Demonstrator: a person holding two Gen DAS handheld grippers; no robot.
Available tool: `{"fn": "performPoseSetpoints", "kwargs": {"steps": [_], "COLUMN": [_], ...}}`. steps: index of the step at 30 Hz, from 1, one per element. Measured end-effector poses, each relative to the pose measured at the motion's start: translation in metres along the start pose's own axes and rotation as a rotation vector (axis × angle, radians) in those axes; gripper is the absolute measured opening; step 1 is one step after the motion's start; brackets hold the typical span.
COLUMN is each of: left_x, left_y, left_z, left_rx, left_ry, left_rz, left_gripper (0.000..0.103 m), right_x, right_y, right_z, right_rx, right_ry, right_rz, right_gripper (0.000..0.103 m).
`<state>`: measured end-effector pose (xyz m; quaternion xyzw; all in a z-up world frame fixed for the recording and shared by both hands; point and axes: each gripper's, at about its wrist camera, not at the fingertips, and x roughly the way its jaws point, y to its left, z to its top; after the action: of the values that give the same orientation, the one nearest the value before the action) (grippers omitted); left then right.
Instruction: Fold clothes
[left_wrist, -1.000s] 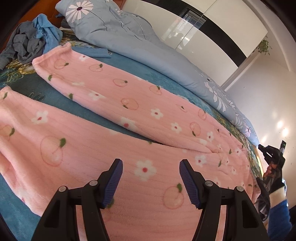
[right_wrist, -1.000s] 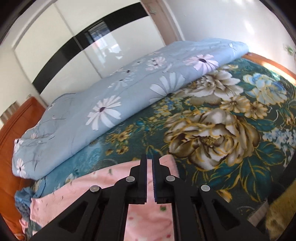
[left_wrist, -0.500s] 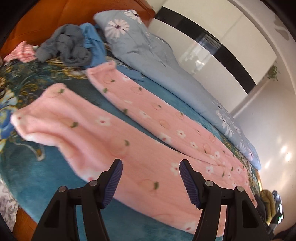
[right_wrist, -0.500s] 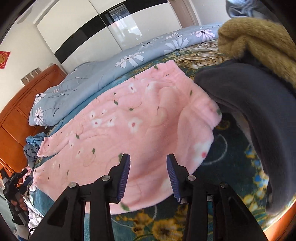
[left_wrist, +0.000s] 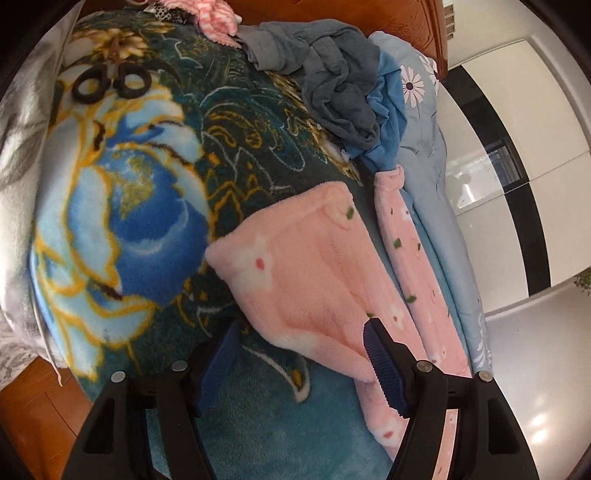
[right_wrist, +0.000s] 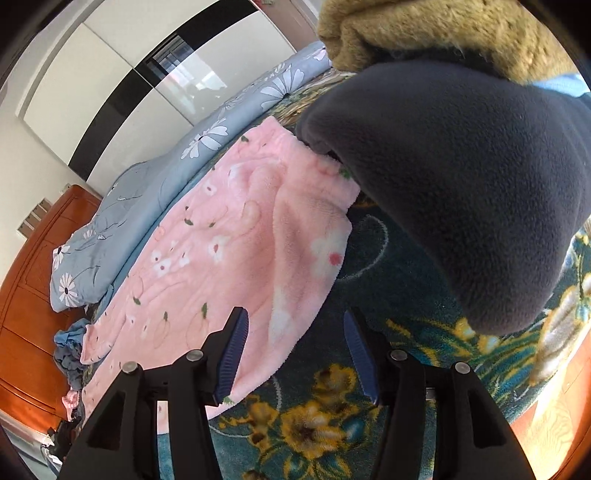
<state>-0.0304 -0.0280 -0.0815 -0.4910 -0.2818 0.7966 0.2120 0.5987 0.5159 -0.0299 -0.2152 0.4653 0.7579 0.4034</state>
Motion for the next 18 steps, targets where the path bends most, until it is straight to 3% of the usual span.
{"fn": "performPoseSetpoints", "kwargs": {"steps": [3, 6, 9, 11, 13, 15, 16, 18], "left_x": [0.008, 0.016, 0.018, 0.019, 0.02, 0.016, 0.013, 0.004], "left_y": [-0.002, 0.002, 0.01, 0.016, 0.021, 0.021, 0.019, 0.012], "left_z": [0.007, 0.011, 0.013, 0.015, 0.017, 0.019, 0.022, 0.029], "left_rx": [0.018, 0.006, -0.03, -0.051, -0.082, -0.095, -0.092, -0.09], "left_ry": [-0.003, -0.006, -0.009, -0.003, 0.006, 0.013, 0.011, 0.002], "left_rz": [-0.033, -0.049, -0.046, -0.033, -0.037, -0.051, -0.062, -0.096], "left_gripper": [0.071, 0.062, 0.041, 0.02, 0.012, 0.01, 0.009, 0.009], "right_x": [0.005, 0.011, 0.022, 0.024, 0.025, 0.026, 0.027, 0.015], "right_y": [-0.005, -0.006, -0.008, -0.009, -0.009, -0.008, -0.008, -0.005], "right_z": [0.001, 0.003, 0.007, 0.007, 0.007, 0.007, 0.009, 0.02], "right_rx": [0.052, 0.074, 0.113, 0.142, 0.163, 0.179, 0.191, 0.193], "right_ry": [0.002, 0.002, 0.007, -0.018, -0.02, -0.003, 0.012, -0.024], "right_rz": [0.034, 0.079, 0.086, 0.088, 0.086, 0.112, 0.141, 0.19], "right_gripper": [0.056, 0.056, 0.056, 0.056, 0.056, 0.03, 0.005, 0.005]}}
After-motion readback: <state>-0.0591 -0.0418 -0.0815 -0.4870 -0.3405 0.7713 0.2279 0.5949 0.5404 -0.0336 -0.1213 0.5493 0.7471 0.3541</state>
